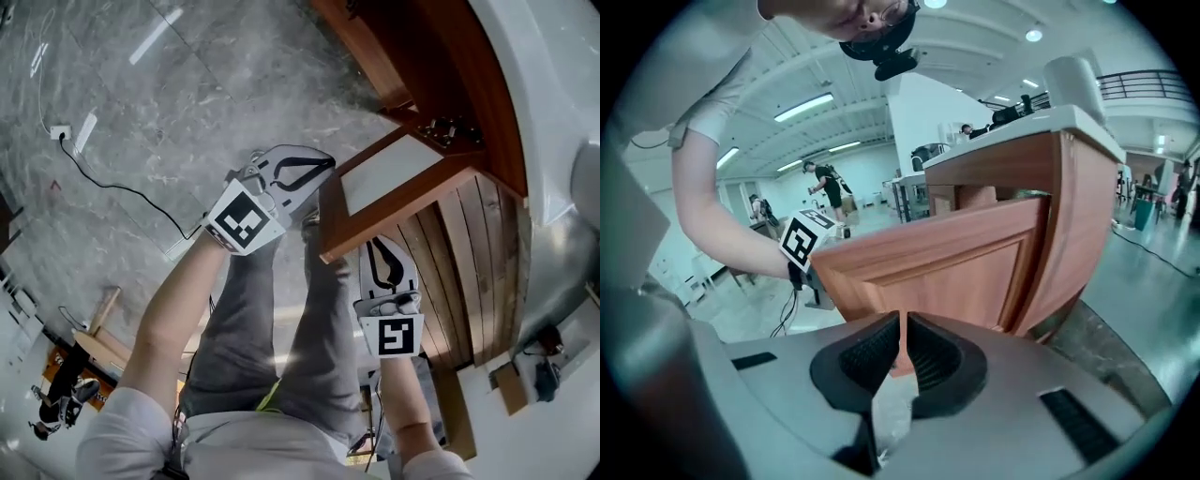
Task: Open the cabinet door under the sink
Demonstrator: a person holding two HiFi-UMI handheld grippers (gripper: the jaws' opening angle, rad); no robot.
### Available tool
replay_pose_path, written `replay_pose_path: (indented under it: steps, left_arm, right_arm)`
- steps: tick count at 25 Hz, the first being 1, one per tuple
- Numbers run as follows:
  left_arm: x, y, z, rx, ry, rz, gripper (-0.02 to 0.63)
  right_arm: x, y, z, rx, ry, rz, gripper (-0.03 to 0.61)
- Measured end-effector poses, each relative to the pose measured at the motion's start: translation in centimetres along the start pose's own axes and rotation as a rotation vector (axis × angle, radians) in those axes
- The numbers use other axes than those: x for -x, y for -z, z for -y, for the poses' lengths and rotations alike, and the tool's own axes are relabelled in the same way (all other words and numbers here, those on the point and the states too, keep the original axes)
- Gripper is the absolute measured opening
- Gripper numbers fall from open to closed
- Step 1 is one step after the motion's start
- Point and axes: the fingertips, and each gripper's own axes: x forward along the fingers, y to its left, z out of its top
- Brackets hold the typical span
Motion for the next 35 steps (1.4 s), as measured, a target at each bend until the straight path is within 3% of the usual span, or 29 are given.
replay_pose_path:
  steps: [9,24,35]
  left_arm:
    - [-1.0,-6.9,1.5,-0.027,-0.021,0.001,0.009]
    - [0.3,-13.2,2.8,-0.023,-0.080,-0.036,0.009]
    - [4.4,-26.4,4.1,-0.046,-0.185,0.070,0.009]
  right_arm:
    - [2.4,-5.1,3.2,0.005,0.081,0.051,0.049]
    - [6.1,-10.8,3.9,0.000,0.136,0.027,0.049]
    - [11.3,-21.5,4.4,-0.065,0.194,0.180,0.049]
